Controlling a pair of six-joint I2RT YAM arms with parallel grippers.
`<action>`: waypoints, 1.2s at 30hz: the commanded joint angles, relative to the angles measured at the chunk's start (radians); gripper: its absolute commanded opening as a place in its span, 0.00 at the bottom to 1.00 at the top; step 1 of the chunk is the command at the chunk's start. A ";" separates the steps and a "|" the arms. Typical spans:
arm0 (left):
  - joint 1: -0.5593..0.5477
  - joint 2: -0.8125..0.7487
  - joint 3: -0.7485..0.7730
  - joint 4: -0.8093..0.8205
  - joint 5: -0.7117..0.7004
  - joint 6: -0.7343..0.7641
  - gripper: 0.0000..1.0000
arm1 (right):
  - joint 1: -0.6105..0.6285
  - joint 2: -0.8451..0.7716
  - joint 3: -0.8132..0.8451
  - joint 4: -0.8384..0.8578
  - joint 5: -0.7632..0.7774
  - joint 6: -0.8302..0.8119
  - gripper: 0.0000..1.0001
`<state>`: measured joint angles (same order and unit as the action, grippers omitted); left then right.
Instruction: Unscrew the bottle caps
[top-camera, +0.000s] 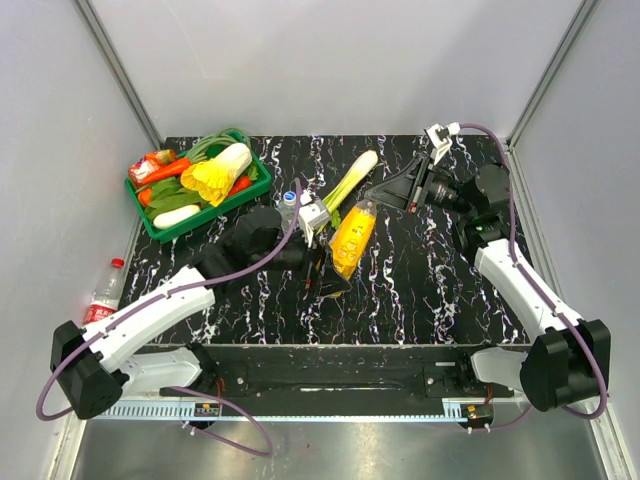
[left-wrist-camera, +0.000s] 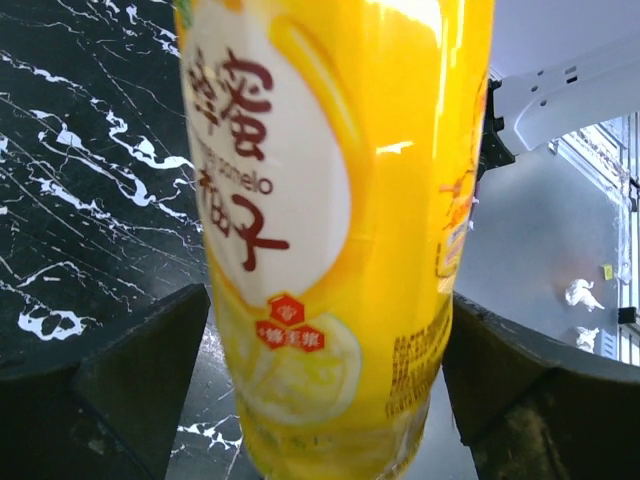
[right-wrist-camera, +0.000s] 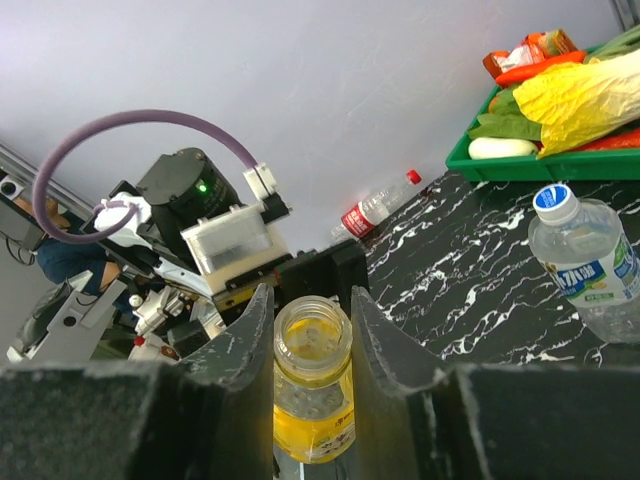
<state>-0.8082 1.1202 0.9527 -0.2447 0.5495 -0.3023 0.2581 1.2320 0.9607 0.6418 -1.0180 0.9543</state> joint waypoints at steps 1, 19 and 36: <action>-0.003 -0.051 0.018 0.070 -0.057 0.014 0.99 | 0.001 -0.005 0.056 -0.074 -0.034 -0.066 0.00; -0.005 -0.166 0.015 -0.001 -0.246 0.028 0.99 | 0.001 -0.042 0.151 -0.788 0.476 -0.699 0.00; -0.003 -0.174 -0.028 0.015 -0.269 0.029 0.99 | 0.001 -0.180 -0.010 -0.487 1.079 -0.844 0.00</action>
<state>-0.8082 0.9463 0.9218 -0.2771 0.3061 -0.2813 0.2581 1.0866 0.9920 -0.0132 -0.0723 0.1585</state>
